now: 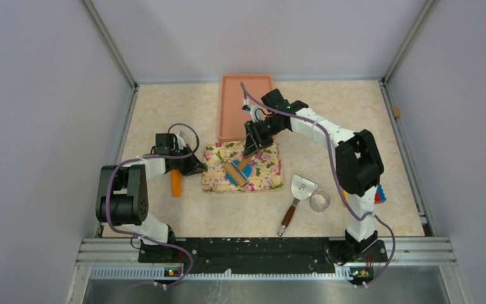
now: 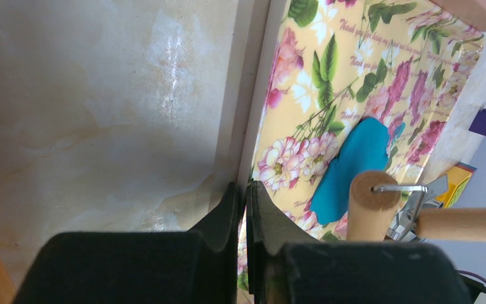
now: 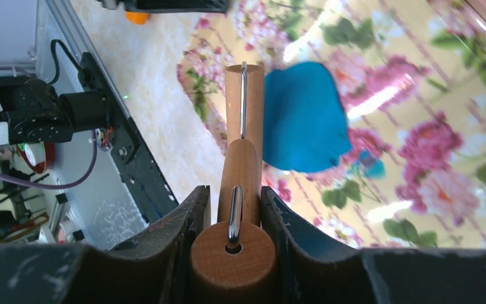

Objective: Roll out the dumpling wrappers from the dough

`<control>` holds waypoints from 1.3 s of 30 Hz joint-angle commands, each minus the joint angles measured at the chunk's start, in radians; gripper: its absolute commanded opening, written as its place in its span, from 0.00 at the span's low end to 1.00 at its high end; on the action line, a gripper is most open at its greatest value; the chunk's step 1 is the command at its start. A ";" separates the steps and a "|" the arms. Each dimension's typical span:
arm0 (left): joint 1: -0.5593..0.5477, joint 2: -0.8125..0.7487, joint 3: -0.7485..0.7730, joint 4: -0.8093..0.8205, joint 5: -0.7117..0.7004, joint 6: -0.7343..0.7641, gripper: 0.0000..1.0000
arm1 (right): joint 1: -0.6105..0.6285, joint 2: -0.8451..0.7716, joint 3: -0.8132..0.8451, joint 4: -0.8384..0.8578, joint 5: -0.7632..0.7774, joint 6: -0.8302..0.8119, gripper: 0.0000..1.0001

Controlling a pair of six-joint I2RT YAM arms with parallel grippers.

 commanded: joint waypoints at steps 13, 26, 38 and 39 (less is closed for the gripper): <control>0.012 -0.025 0.011 0.034 -0.036 -0.018 0.00 | -0.104 0.136 0.011 -0.075 0.374 -0.133 0.00; 0.011 -0.004 0.012 0.051 -0.027 -0.027 0.00 | -0.214 0.139 -0.039 -0.105 0.527 -0.226 0.00; 0.013 -0.014 0.009 0.049 -0.032 -0.027 0.00 | -0.235 0.148 -0.031 -0.101 0.564 -0.240 0.00; 0.012 -0.016 0.007 0.050 -0.033 -0.027 0.00 | -0.236 0.146 -0.030 -0.100 0.565 -0.241 0.00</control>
